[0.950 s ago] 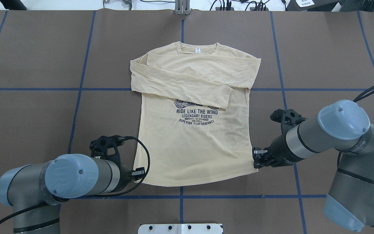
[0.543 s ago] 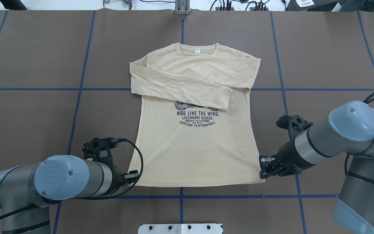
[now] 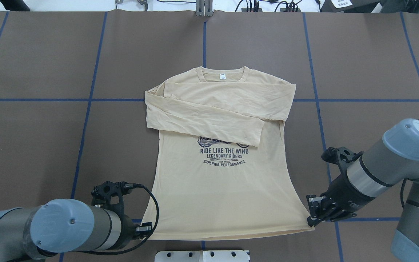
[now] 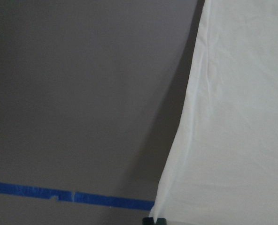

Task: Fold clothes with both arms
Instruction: 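Lift the hem with both grippers and carry it toward the collar, then lower the hem onto the collar edge with both grippers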

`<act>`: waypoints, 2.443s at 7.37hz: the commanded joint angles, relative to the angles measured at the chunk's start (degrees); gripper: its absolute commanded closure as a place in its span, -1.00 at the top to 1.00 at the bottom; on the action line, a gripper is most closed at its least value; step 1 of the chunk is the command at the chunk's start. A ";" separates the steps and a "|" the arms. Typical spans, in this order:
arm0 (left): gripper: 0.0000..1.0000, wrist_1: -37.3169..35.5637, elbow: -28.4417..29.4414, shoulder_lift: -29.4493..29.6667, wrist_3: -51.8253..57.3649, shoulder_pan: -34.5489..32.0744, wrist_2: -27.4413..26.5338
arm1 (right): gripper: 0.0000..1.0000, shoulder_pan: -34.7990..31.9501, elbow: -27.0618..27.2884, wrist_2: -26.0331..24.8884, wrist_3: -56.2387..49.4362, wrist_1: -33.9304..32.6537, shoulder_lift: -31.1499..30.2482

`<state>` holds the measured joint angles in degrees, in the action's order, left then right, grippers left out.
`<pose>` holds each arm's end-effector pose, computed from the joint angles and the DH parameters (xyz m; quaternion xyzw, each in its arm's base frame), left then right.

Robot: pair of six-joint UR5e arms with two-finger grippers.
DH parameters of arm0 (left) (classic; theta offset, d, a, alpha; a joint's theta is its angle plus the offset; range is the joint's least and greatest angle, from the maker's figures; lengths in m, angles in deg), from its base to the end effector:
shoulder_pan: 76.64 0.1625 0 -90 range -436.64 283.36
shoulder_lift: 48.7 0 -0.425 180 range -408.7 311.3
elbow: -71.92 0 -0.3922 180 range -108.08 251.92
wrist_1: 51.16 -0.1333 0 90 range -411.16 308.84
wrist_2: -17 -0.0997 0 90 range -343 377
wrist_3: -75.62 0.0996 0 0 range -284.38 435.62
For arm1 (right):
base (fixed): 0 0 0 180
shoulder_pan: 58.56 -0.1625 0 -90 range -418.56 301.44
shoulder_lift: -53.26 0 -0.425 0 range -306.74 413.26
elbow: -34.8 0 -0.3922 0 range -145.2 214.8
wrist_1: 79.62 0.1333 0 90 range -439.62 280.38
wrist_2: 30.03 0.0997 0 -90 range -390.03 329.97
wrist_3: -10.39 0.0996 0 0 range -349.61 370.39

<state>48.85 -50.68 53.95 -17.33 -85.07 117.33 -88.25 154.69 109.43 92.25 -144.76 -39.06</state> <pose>0.4841 -0.1884 0.2726 -0.0576 0.4652 -0.0459 0.8822 -0.3559 -0.2692 0.3661 -0.2250 -0.5012 -0.0292 0.8350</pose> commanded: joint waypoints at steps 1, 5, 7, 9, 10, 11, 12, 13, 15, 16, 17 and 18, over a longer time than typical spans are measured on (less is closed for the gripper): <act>-1.00 -0.43 -4.73 -1.22 0.05 0.18 0.13 | -1.00 -0.54 -0.79 0.11 -0.38 0.63 0.73; -1.00 -0.43 -4.06 2.61 1.02 -17.45 8.02 | -1.00 -14.93 -5.69 -0.42 -1.09 0.45 9.76; -1.00 -0.52 4.16 9.55 3.89 -24.15 8.73 | -1.00 -20.90 -11.93 0.10 -3.71 0.19 14.07; -1.00 -0.09 12.42 14.30 6.28 -30.82 9.18 | -1.00 -24.00 -16.85 -0.15 -5.64 0.01 17.59; -1.00 0.27 17.60 17.55 8.81 -33.90 10.66 | -1.00 -24.71 -21.06 -0.24 -6.01 -0.07 21.18; -1.00 0.70 20.70 19.76 9.54 -36.11 10.85 | -1.00 -24.89 -25.01 -0.59 -6.10 -0.16 24.00; -1.00 0.97 23.52 21.52 10.07 -36.74 10.76 | -1.00 -25.24 -28.01 -1.20 -6.36 -0.16 26.20; -1.00 5.67 27.81 22.41 9.72 -36.74 10.76 | -1.00 -25.33 -30.91 -1.64 -6.36 0.10 27.97; -1.00 14.21 37.13 23.64 9.19 -36.31 10.59 | -1.00 -25.85 -32.52 -1.74 -6.71 0.10 28.95; -1.00 14.85 38.56 23.56 9.28 -36.13 10.58 | -1.00 -25.86 -33.92 -2.43 -6.98 0.19 29.56; -1.00 14.95 38.66 23.56 9.28 -36.13 10.50 | -1.00 -25.86 -36.54 -3.48 -6.98 0.10 31.22; -1.00 14.95 38.66 23.91 9.11 -36.13 10.58 | -1.00 -25.86 -40.57 -3.67 -6.98 0.45 33.32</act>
<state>63.47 -12.47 77.58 -8.10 -121.24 127.89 -114.07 118.33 106.35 85.32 -144.56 -8.03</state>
